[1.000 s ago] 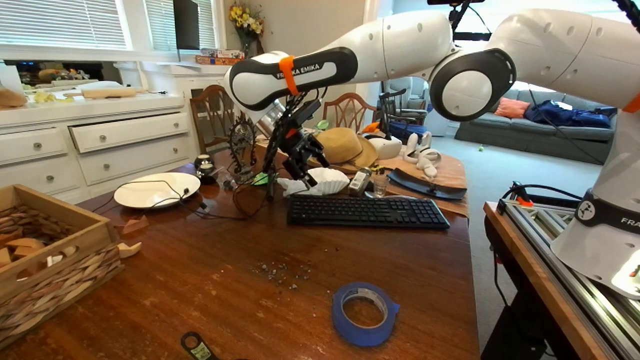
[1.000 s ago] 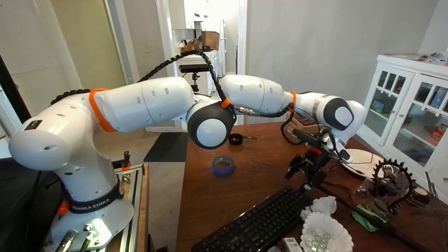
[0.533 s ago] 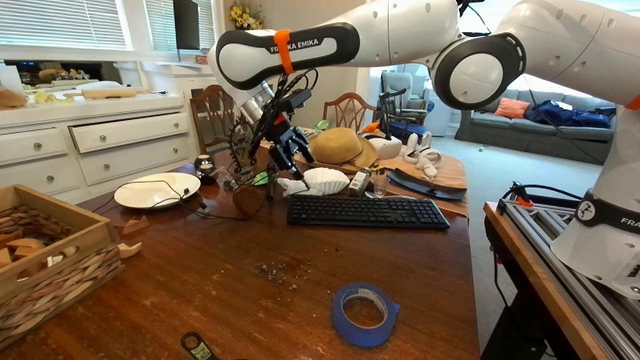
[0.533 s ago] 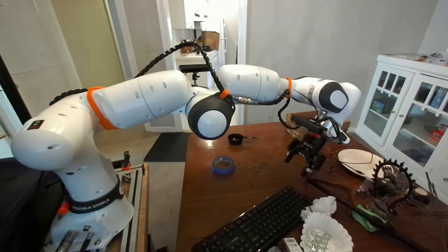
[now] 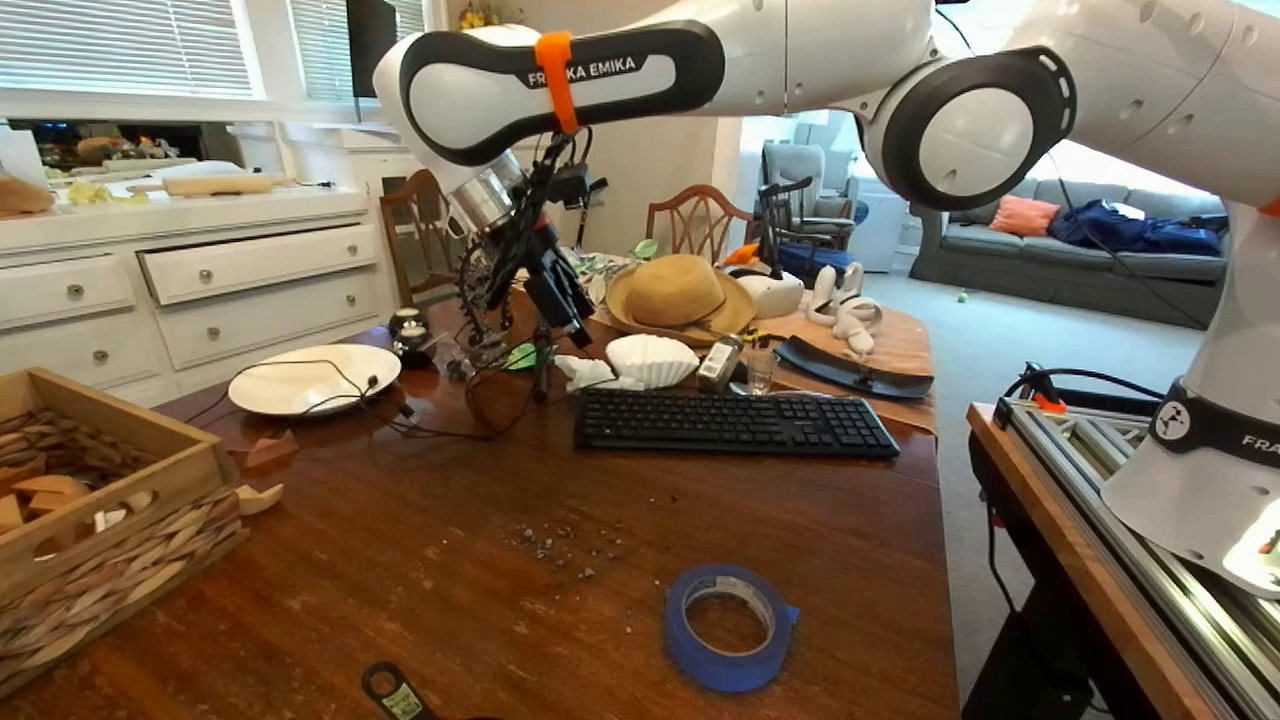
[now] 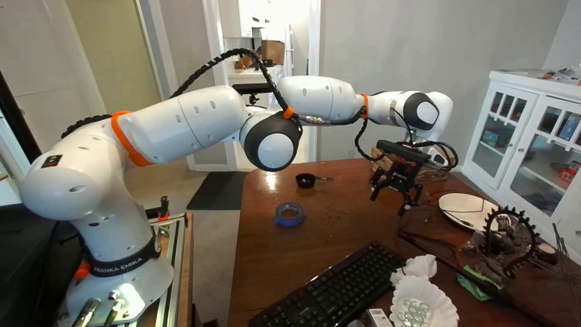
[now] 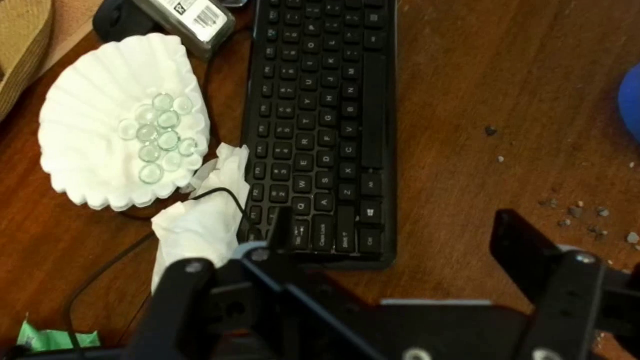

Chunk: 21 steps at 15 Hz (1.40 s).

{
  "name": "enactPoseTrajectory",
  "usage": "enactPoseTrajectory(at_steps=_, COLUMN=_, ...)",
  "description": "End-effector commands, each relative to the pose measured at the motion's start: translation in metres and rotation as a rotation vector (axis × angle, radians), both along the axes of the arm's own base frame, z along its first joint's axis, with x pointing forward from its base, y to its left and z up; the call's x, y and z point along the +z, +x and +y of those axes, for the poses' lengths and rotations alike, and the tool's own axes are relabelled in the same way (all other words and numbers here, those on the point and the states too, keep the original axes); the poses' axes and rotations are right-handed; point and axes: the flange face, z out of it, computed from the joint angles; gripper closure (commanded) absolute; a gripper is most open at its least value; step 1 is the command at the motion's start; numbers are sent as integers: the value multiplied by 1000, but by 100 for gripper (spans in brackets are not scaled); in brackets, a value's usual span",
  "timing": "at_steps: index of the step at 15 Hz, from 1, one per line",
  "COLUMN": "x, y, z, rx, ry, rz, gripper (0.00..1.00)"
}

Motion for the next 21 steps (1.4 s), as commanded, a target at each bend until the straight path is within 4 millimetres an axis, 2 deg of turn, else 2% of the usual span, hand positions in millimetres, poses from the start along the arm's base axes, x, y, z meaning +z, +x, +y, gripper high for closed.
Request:
enactPoseTrajectory(at_steps=1, x=0, y=0, z=3, rx=0, ry=-1, rz=1, gripper=0)
enactPoseTrajectory(at_steps=8, x=0, y=0, z=-5, rx=-10, ry=-1, rz=2, gripper=0)
enactPoseTrajectory(at_steps=9, x=-13, y=-1, z=5, rx=12, ry=-7, rz=13, gripper=0)
enactPoseTrajectory(at_steps=12, x=-30, y=1, z=27, rx=41, ry=23, rz=3, gripper=0)
enactPoseTrajectory(at_steps=17, x=-26, y=7, z=67, rx=132, ry=83, rz=-38, gripper=0)
enactPoseTrajectory(at_steps=21, x=-25, y=0, z=97, rx=259, ry=147, rz=23, gripper=0)
